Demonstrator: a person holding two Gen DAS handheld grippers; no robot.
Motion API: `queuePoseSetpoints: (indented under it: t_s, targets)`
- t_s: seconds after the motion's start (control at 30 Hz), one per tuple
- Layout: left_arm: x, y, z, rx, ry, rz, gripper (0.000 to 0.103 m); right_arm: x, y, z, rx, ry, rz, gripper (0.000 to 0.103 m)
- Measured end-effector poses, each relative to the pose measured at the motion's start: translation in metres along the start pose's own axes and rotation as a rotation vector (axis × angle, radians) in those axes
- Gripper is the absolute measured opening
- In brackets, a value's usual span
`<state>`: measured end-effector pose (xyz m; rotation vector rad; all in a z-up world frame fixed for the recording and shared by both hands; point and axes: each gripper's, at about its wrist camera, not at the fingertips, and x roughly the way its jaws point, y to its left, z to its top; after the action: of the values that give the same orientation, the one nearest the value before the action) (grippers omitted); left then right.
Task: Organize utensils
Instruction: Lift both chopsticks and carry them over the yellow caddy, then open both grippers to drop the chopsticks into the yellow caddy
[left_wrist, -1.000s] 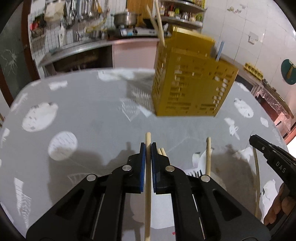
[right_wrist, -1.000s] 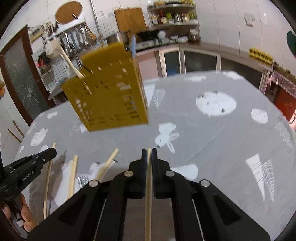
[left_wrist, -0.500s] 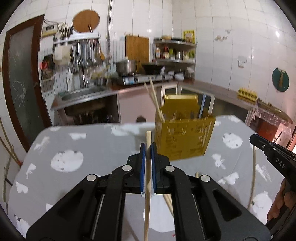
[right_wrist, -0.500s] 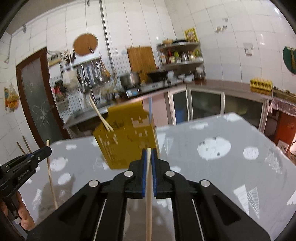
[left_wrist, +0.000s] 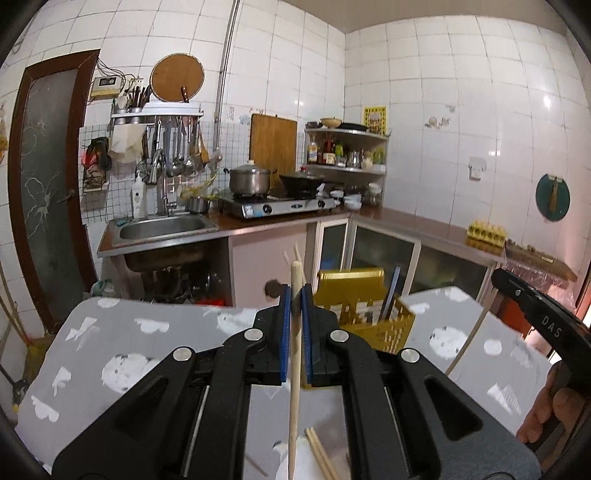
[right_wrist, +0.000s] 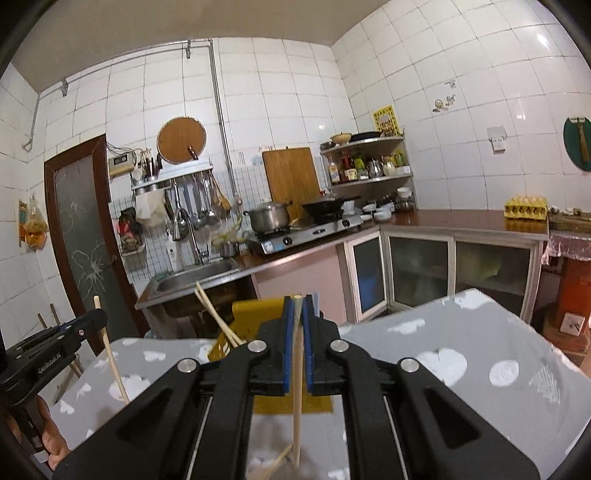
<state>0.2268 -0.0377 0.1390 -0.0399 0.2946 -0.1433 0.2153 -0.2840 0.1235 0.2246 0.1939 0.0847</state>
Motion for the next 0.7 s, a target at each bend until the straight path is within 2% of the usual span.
queuePoseSetpoints:
  t_s: [0.27,0.47,0.6,0.7]
  targets:
    - [0.012,-0.015,0.069,-0.011,-0.111,-0.051,0.005,0.016,0.01,0.061,-0.016,-0.091,0.01,0.005]
    - [0.052,-0.023,0.119,-0.064,-0.171,-0.078,0.005,0.049,0.016,0.113,-0.029,-0.14,0.003,0.005]
    - [0.091,-0.025,0.117,-0.076,-0.155,-0.084,0.005,0.086,0.025,0.111,-0.076,-0.108,-0.004,0.005]
    - [0.131,-0.023,0.09,-0.085,-0.09,-0.076,0.005,0.115,0.02,0.089,-0.083,-0.052,-0.001,0.005]
